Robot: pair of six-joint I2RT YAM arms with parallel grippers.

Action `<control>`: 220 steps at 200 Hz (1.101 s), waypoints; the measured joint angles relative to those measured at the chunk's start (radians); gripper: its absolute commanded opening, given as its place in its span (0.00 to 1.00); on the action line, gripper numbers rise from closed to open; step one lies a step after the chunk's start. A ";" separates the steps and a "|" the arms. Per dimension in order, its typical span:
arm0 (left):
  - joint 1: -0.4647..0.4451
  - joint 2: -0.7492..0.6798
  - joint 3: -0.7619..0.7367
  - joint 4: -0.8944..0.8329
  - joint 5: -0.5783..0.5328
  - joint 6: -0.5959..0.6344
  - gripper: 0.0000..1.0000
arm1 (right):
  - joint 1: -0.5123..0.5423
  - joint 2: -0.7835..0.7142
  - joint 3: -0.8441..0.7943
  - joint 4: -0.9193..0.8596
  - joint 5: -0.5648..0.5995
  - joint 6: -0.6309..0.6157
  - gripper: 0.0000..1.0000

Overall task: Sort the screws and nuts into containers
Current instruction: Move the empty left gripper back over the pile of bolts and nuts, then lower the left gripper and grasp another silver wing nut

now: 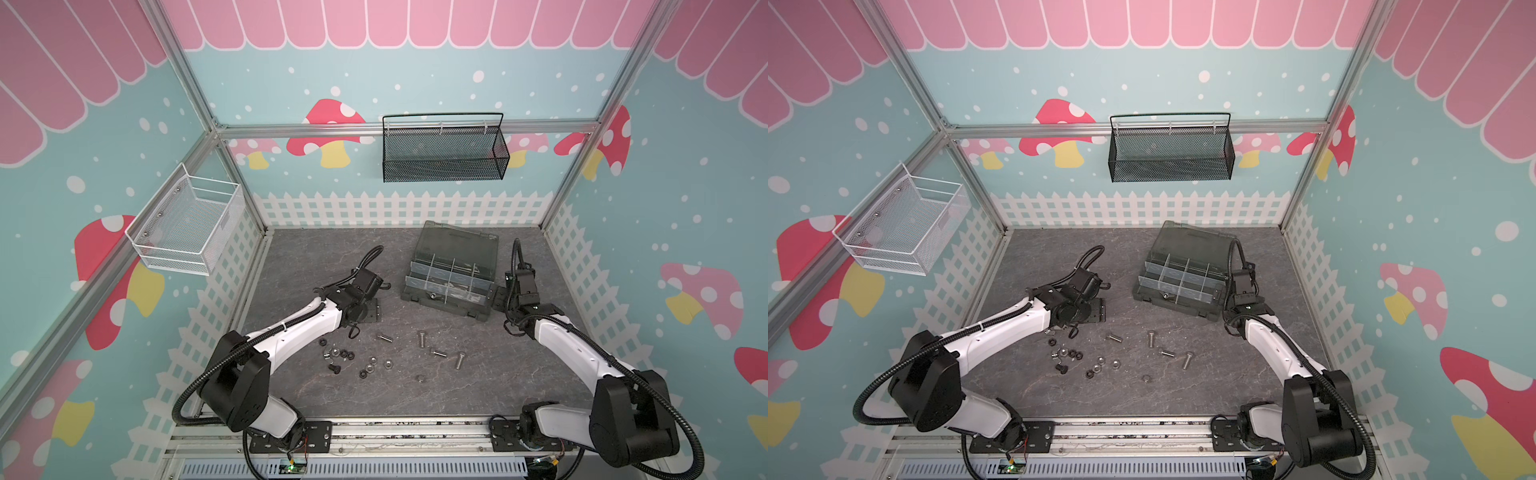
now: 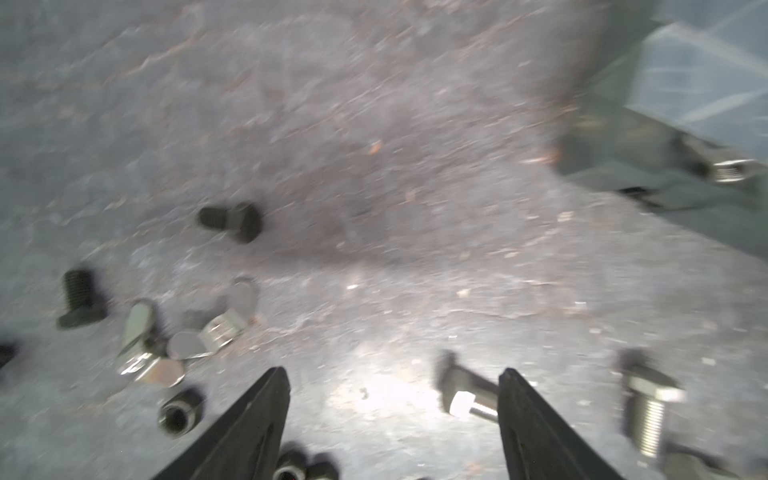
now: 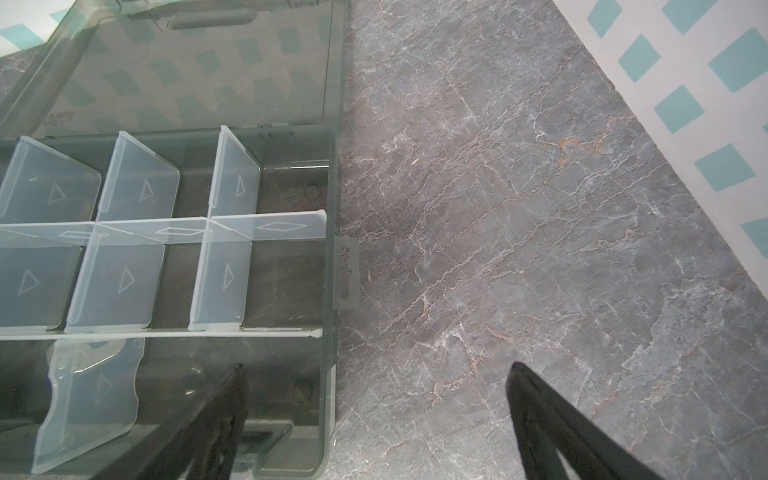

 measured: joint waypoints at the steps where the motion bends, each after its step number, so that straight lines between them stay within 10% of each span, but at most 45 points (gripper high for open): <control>1: 0.003 0.000 -0.003 0.000 0.000 0.000 0.76 | 0.000 0.000 0.000 -0.001 0.000 0.000 0.98; 220: 0.282 0.127 -0.138 0.171 0.113 0.070 0.77 | 0.000 0.038 0.030 -0.008 -0.009 0.000 0.98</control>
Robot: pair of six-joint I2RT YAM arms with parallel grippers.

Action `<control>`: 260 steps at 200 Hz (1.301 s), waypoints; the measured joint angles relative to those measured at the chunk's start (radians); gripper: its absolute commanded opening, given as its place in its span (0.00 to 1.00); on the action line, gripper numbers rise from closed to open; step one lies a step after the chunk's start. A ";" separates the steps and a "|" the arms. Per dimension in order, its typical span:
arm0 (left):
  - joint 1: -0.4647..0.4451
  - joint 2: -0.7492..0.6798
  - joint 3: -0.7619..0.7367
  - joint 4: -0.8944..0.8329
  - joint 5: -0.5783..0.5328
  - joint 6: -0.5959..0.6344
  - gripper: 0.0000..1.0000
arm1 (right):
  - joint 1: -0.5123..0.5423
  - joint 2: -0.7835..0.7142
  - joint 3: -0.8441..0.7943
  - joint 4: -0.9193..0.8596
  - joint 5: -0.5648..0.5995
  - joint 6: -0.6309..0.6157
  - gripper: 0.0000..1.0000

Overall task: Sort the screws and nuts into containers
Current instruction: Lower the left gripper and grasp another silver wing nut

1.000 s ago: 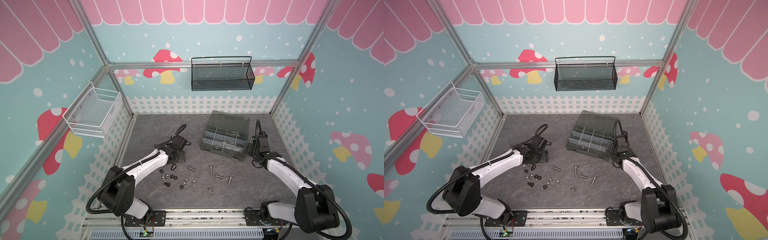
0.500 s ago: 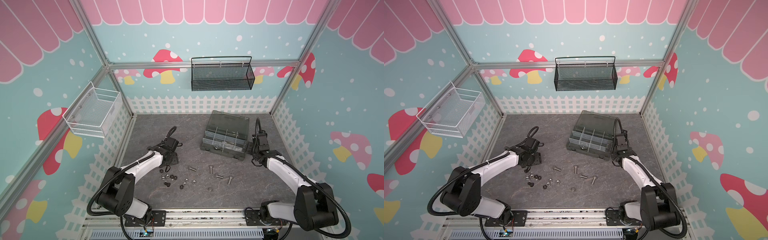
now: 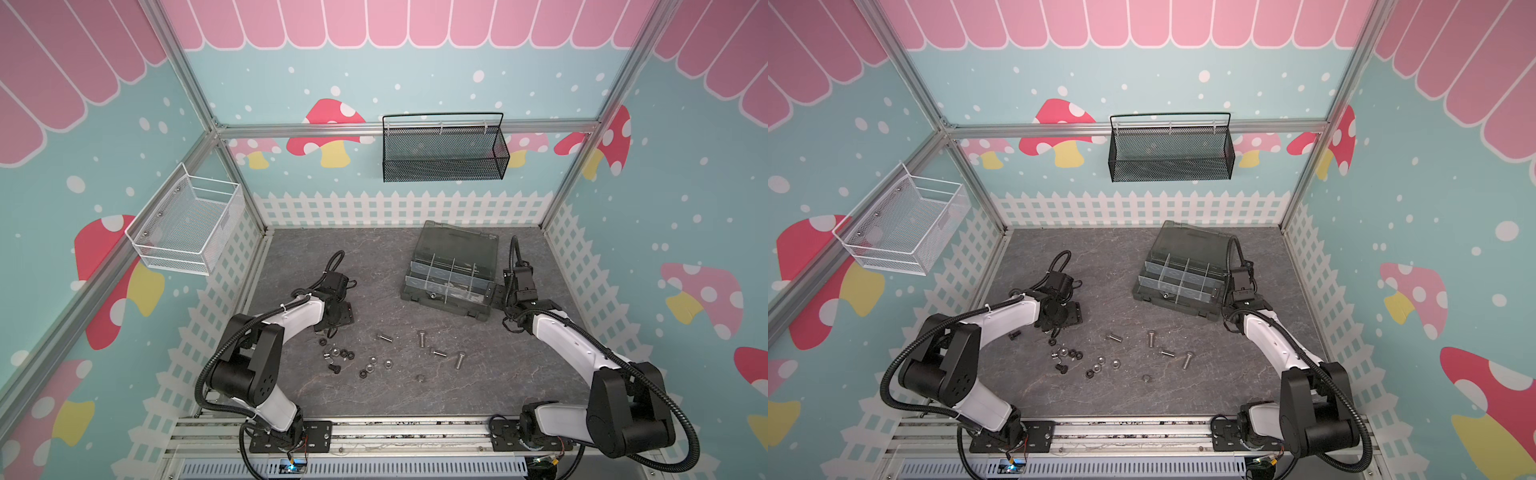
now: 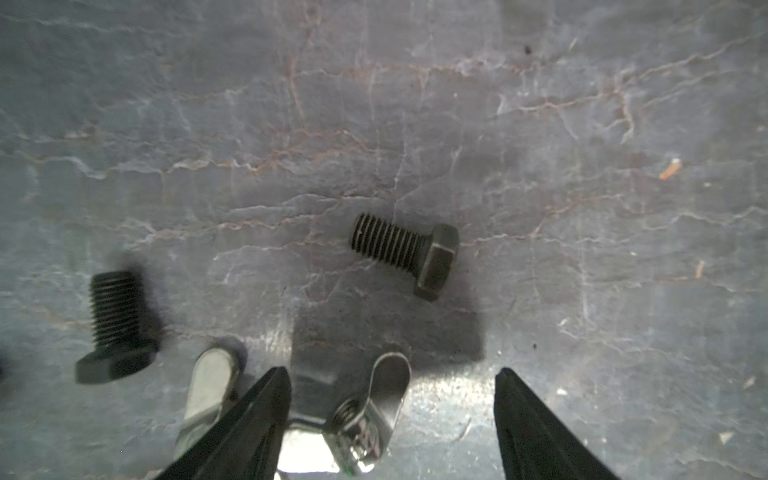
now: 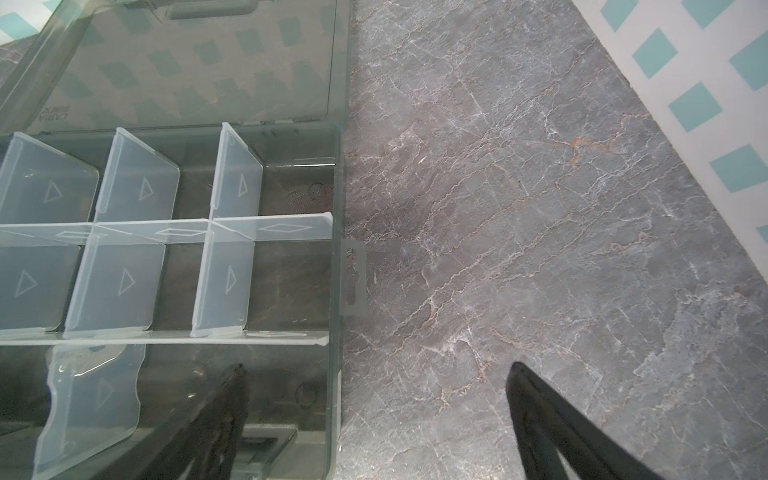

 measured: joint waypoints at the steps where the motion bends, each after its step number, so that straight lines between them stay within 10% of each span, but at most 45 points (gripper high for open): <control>1: 0.000 0.001 0.000 0.000 0.000 0.000 0.77 | 0.000 0.000 0.000 0.000 0.000 0.000 0.98; 260: 0.001 -0.057 -0.077 0.005 -0.021 -0.076 0.36 | 0.000 -0.043 -0.011 0.007 0.001 0.000 0.98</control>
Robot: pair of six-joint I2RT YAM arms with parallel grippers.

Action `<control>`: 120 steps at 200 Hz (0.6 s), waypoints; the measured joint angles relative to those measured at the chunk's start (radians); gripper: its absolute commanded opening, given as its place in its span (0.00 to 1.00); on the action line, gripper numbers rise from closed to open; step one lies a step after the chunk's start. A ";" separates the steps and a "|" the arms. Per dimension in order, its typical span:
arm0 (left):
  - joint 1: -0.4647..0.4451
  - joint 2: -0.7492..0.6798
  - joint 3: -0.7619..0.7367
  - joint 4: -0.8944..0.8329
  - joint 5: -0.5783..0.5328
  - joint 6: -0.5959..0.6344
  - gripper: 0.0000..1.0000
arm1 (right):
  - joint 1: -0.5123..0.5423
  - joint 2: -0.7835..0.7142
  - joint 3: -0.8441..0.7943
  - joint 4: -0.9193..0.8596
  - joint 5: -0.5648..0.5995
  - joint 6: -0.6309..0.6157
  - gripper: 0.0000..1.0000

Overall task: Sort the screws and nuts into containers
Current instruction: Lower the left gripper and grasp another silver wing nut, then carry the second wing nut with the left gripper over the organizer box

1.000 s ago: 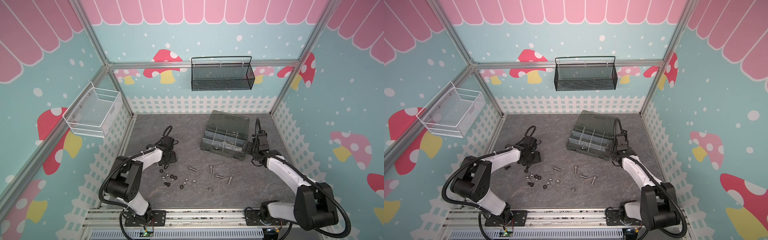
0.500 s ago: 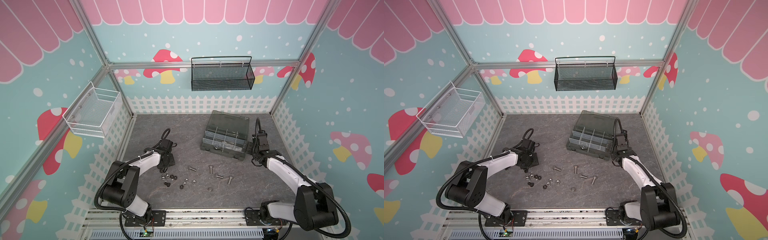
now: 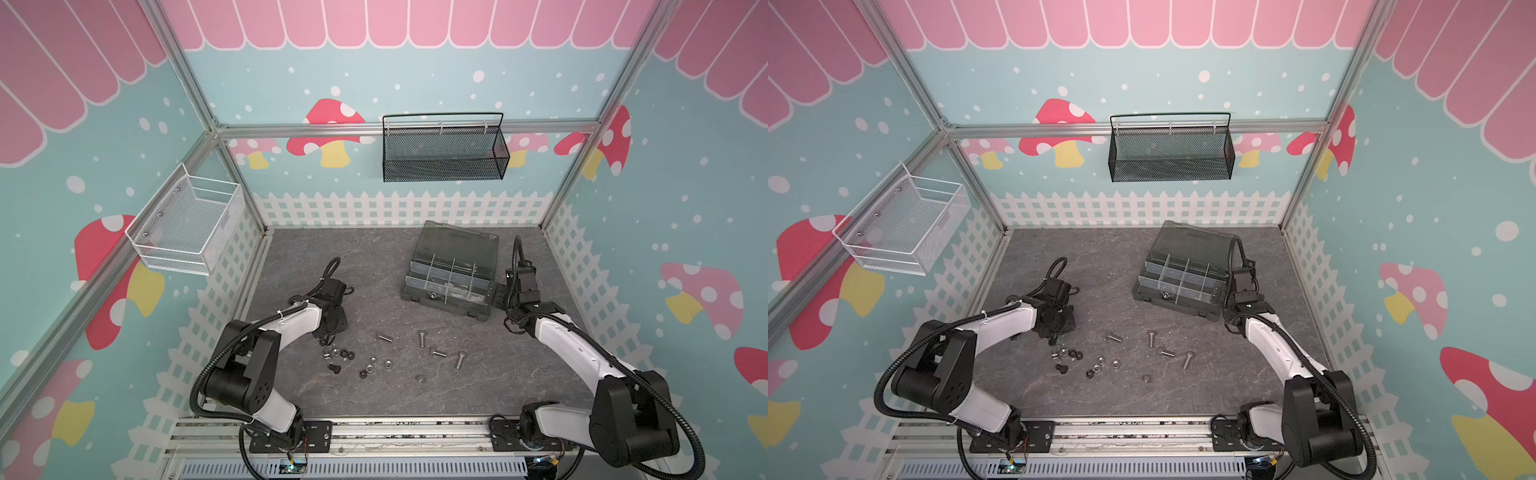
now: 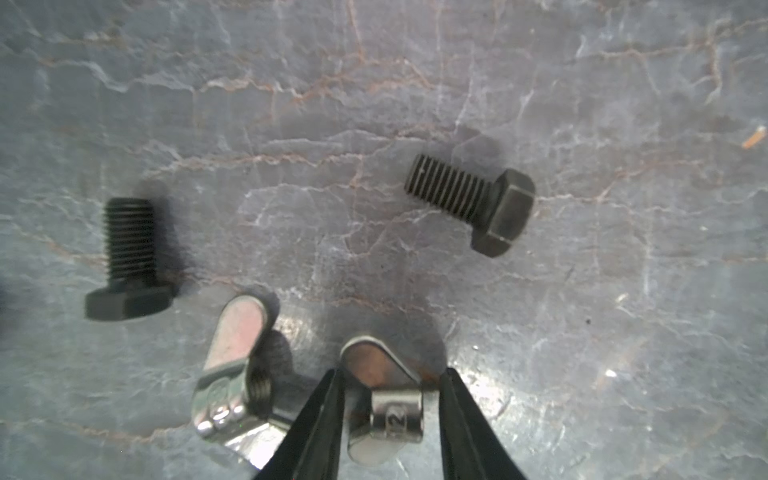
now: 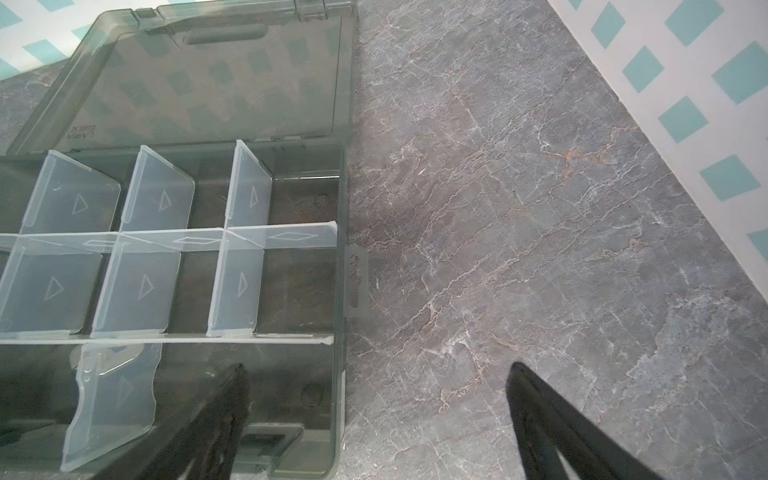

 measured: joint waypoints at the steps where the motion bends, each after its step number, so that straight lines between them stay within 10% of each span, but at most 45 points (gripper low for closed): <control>1: 0.000 0.000 0.000 0.000 0.000 0.000 0.35 | 0.000 0.000 0.000 0.000 0.000 0.000 0.98; 120: 0.000 0.018 0.014 0.013 -0.020 -0.004 0.12 | 0.000 -0.001 -0.001 -0.001 0.010 0.003 0.98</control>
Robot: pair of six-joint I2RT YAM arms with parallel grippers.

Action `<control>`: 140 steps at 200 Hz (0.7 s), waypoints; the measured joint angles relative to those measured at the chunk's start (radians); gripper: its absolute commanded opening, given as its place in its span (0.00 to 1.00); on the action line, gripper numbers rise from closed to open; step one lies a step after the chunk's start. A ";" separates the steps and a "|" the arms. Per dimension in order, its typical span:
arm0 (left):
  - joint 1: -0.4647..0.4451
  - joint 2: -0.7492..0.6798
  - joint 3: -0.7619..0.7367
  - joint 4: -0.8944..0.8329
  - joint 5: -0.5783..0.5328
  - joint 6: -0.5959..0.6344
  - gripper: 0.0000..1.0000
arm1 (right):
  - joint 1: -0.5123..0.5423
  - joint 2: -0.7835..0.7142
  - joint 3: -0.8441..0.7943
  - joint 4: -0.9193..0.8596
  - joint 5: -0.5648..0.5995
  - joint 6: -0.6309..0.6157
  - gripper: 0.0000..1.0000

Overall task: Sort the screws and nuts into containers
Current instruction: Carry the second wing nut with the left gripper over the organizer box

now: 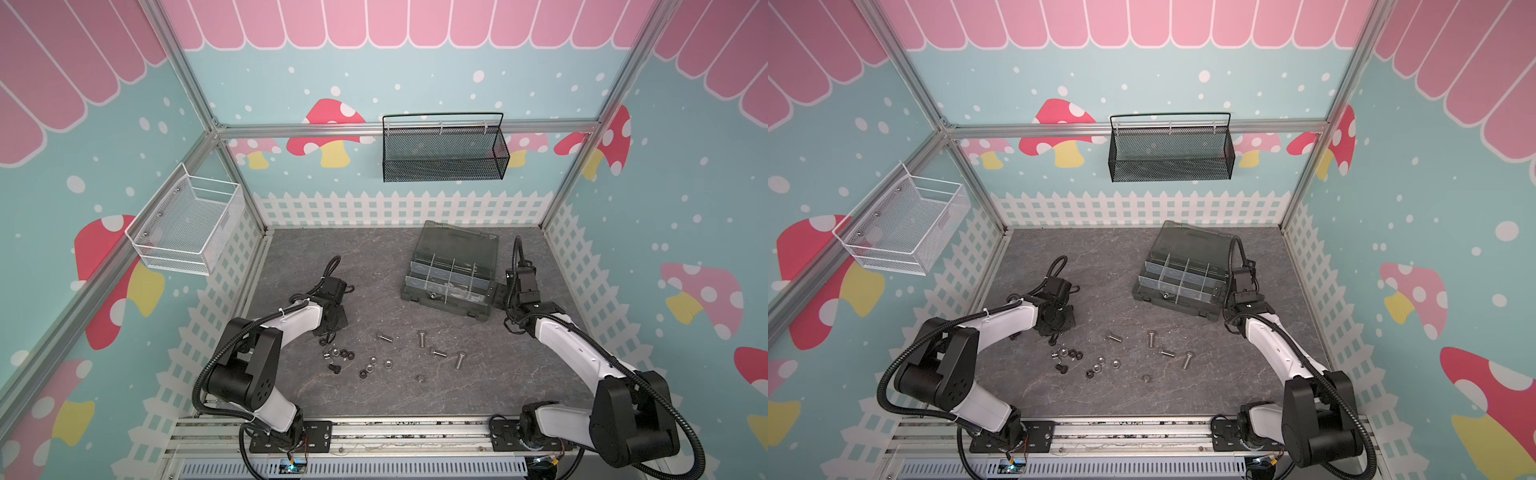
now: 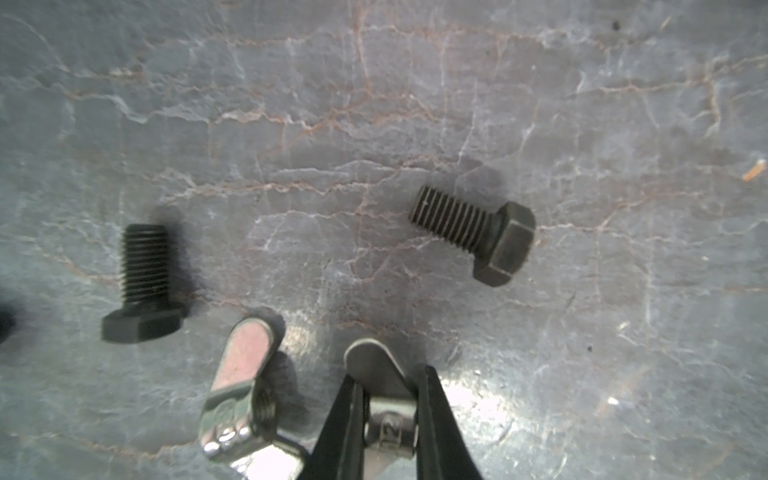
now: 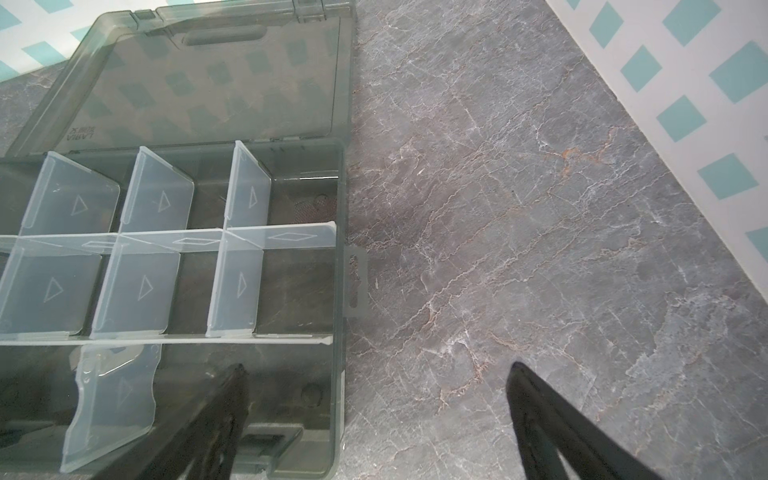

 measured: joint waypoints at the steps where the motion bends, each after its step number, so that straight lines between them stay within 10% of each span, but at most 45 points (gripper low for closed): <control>1: 0.000 0.000 0.000 0.000 0.000 0.000 0.12 | 0.000 0.000 0.000 0.000 0.001 0.000 0.98; 140: -0.149 -0.030 0.151 -0.005 0.056 -0.011 0.11 | -0.003 -0.065 0.010 -0.098 0.135 0.016 0.98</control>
